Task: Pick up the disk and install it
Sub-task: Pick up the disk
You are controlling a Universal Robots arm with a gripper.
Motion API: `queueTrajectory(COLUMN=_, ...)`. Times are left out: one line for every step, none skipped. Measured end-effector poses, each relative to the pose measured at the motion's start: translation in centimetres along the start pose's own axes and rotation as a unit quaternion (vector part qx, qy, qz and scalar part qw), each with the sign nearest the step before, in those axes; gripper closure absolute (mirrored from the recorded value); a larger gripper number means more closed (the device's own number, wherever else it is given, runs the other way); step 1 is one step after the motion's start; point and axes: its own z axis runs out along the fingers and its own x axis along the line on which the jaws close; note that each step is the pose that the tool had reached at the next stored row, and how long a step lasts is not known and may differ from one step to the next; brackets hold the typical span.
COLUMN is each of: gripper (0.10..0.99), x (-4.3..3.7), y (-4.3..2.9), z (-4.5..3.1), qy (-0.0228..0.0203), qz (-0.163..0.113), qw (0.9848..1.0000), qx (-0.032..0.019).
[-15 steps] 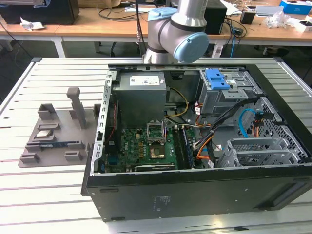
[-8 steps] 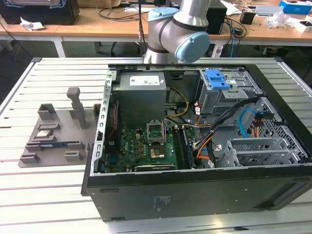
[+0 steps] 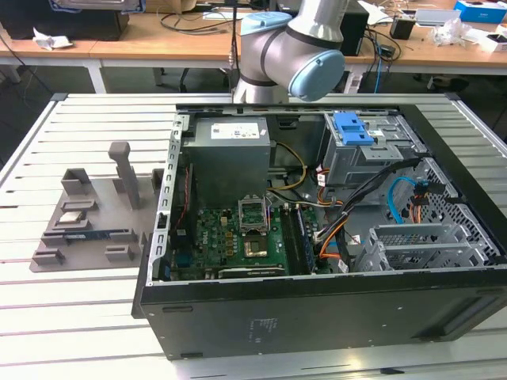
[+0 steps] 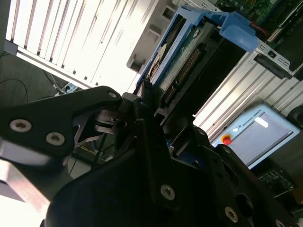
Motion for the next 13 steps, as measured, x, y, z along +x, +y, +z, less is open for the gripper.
queueTrajectory(gripper=0.718, x=0.00, y=-0.71, z=-0.04, qy=0.0000, qz=0.000, qw=1.0000, qx=-0.0008)
queueTrajectory(gripper=0.718, x=0.01, y=-1.60, z=-0.07, qy=0.0000, qz=0.000, qw=1.0000, qx=-0.0016)
queueTrajectory(gripper=0.718, x=0.01, y=-1.89, z=-0.07, qy=0.0000, qz=0.000, qw=1.0000, qx=-0.0018)
queueTrajectory(gripper=0.718, x=0.02, y=-2.12, z=-0.06, qy=-0.0001, qz=0.000, qw=1.0000, qx=-0.0018)
queueTrajectory(gripper=0.718, x=0.02, y=-2.43, z=-0.05, qy=0.0000, qz=0.000, qw=1.0000, qx=-0.0020)
queueTrajectory(gripper=0.718, x=0.02, y=-2.70, z=-0.03, qy=0.0000, qz=0.000, qw=1.0000, qx=-0.0021)
queueTrajectory(gripper=0.718, x=0.02, y=-3.02, z=0.00, qy=0.0000, qz=0.000, qw=1.0000, qx=-0.0022)
queueTrajectory(gripper=0.718, x=0.02, y=-3.27, z=0.03, qy=0.0000, qz=0.000, qw=1.0000, qx=-0.0023)
queueTrajectory(gripper=0.718, x=0.03, y=-3.52, z=0.07, qy=0.0000, qz=0.000, qw=1.0000, qx=-0.0025)
queueTrajectory(gripper=0.718, x=0.03, y=-3.75, z=0.13, qy=0.0000, qz=0.000, qw=1.0000, qx=-0.0028)
queueTrajectory(gripper=0.718, x=0.04, y=-4.07, z=0.25, qy=0.0000, qz=0.000, qw=1.0000, qx=-0.0030)
queueTrajectory(gripper=0.718, x=0.04, y=-4.43, z=0.38, qy=0.0000, qz=0.000, qw=1.0000, qx=-0.0035)
queueTrajectory(gripper=0.718, x=0.04, y=-4.95, z=0.56, qy=0.0000, qz=0.000, qw=1.0000, qx=-0.0039)
